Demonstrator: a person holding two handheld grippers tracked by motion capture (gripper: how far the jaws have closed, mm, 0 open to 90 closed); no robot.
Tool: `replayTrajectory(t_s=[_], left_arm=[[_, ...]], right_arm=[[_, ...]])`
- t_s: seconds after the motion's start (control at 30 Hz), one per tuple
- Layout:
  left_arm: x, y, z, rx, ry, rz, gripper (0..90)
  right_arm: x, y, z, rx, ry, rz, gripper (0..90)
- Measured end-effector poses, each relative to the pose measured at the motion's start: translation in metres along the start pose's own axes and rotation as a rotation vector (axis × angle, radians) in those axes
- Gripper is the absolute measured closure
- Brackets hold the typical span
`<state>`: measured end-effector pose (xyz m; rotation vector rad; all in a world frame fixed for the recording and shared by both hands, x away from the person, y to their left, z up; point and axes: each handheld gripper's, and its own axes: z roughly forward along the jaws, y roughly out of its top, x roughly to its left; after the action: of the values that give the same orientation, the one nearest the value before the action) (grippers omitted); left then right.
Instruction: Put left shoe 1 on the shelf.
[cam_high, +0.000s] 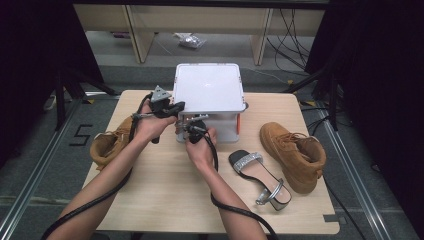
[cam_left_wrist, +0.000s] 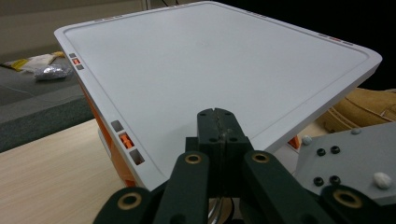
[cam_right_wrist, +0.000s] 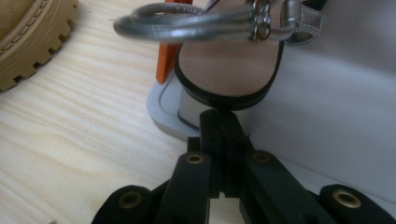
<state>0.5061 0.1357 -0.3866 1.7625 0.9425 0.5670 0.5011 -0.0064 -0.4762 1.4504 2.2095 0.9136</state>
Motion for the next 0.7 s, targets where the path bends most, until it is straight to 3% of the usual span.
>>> replayTrajectory(t_s=[0.4,0.67,0.7], left_arm=[[0.0,0.0,0.0,0.0,0.0,0.001,89.5],[0.0,0.0,0.0,-0.003,0.001,-0.005,89.6],[0.0,-0.001,0.0,-0.005,0.001,-0.007,89.5]], right_arm=[[-0.001,0.002,0.003,0.02,0.029,-0.011,86.0],[-0.008,-0.004,-0.027,0.028,0.049,-0.018,71.5],[-0.013,-0.006,-0.038,0.059,0.057,-0.036,68.1]])
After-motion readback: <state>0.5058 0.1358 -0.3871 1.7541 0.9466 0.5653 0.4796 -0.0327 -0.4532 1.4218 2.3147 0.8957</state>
